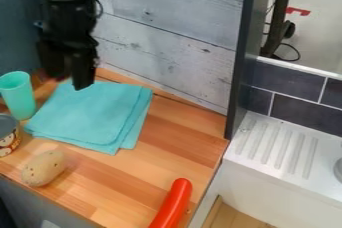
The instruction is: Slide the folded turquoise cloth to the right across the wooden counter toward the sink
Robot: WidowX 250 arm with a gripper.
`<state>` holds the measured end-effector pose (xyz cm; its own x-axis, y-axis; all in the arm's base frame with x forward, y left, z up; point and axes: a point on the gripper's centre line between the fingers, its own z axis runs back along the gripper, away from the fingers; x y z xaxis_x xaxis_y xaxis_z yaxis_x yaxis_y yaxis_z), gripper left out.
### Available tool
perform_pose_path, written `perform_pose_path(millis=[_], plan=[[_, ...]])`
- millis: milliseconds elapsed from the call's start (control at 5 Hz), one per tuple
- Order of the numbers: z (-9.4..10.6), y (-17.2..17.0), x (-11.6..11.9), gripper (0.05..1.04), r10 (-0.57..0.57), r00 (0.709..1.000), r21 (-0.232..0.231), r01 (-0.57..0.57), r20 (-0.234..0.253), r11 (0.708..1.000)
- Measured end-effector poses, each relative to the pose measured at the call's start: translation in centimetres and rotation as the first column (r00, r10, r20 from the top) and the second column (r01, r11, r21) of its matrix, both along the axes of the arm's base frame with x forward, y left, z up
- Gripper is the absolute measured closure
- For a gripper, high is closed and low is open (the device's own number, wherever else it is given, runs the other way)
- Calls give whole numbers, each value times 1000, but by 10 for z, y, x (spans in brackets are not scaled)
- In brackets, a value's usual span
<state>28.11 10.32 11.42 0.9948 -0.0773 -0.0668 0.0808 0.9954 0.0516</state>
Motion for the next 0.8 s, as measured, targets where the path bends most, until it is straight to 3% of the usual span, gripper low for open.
perform_pose_path(millis=[200,400,600,800], plan=[[-10,3,15,81,-37,998,31,36,47,999],[-29,11,24,81,-38,997,35,36,60,999],[-45,22,34,81,-24,998,31,22,53,999],[-70,26,40,81,-29,999,14,29,12,999]])
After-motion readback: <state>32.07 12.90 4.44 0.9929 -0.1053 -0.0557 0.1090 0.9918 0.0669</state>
